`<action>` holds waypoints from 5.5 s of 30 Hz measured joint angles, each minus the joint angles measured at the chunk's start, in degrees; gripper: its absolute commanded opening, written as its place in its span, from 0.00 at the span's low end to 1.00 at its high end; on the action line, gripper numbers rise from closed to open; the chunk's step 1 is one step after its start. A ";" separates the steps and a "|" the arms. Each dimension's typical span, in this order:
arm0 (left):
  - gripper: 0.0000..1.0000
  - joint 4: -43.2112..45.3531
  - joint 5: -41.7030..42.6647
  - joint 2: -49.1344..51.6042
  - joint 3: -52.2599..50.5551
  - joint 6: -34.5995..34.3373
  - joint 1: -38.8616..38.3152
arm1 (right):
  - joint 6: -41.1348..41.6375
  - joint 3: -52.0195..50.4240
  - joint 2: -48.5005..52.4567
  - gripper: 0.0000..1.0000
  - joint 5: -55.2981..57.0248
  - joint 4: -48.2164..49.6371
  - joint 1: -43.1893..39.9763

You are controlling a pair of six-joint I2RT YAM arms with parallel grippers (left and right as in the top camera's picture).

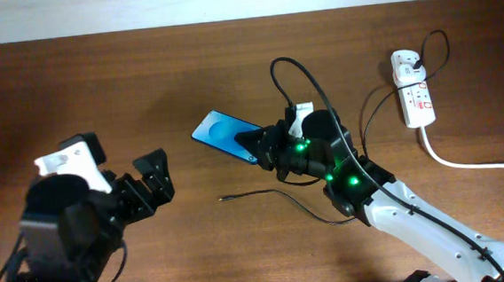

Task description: Plug charger to phone and switch on socket

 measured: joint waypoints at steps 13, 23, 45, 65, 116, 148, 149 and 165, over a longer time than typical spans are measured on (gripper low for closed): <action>1.00 21.99 12.35 0.37 -22.08 -18.38 0.00 | 6.88 0.00 0.00 0.04 -8.90 -2.89 -7.32; 0.91 25.62 27.91 11.67 -23.06 -46.69 0.00 | 3.30 0.00 0.00 0.04 -8.85 0.24 -3.50; 0.53 39.89 28.74 16.85 -23.15 -56.59 0.15 | 14.38 0.00 0.00 0.04 0.81 4.02 4.55; 0.16 42.53 36.30 23.08 -23.15 -57.16 1.66 | 16.52 0.00 0.00 0.04 3.19 3.76 5.57; 0.00 11.91 59.32 35.34 -23.61 4.42 31.54 | -93.31 0.42 10.05 0.93 10.23 -28.79 7.02; 0.00 11.43 59.06 36.68 -23.61 9.09 31.93 | -108.04 2.21 23.78 0.68 11.67 -9.35 7.89; 0.00 11.45 59.06 36.68 -23.61 9.09 31.93 | -108.06 2.21 24.70 0.68 11.63 -8.22 7.89; 0.00 10.60 59.08 36.68 -23.61 9.09 31.93 | -107.80 5.53 31.36 0.04 8.22 -6.01 7.89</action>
